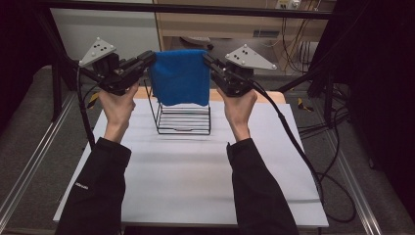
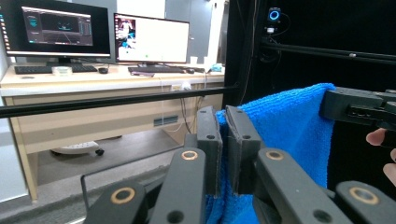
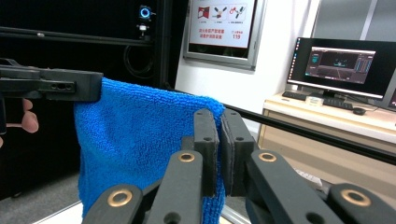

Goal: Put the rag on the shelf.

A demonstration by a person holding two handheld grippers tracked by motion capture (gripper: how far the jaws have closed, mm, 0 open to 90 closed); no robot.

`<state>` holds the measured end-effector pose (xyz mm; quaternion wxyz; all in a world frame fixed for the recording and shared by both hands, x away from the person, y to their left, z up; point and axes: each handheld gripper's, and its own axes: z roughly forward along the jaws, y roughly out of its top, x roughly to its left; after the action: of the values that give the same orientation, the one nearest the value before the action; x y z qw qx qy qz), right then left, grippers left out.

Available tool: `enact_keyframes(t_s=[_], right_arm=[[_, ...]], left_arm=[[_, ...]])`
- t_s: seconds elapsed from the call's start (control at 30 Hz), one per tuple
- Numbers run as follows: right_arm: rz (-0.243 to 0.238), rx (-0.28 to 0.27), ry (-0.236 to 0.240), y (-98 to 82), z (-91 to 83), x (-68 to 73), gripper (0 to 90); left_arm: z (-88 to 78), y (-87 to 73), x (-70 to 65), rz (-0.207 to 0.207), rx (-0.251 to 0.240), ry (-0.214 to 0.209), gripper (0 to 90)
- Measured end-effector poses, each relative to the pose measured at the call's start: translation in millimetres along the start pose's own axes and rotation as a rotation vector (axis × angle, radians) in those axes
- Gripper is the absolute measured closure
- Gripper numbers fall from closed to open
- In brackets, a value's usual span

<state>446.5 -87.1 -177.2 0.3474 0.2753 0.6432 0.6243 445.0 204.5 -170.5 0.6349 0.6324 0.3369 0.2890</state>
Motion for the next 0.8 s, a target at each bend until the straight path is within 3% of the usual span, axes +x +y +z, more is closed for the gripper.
enact_keyframes(t_s=[0.4,0.8], right_arm=[[0.013,-0.028,-0.015,22.2,16.2,-8.5,86.5],[0.010,-0.028,-0.045,30.5,36.5,-20.0,86.5]], left_arm=[[11.4,28.2,7.5,0.011,-0.020,0.024,84.7],[32.7,33.0,20.8,0.009,-0.021,0.051,84.8]])
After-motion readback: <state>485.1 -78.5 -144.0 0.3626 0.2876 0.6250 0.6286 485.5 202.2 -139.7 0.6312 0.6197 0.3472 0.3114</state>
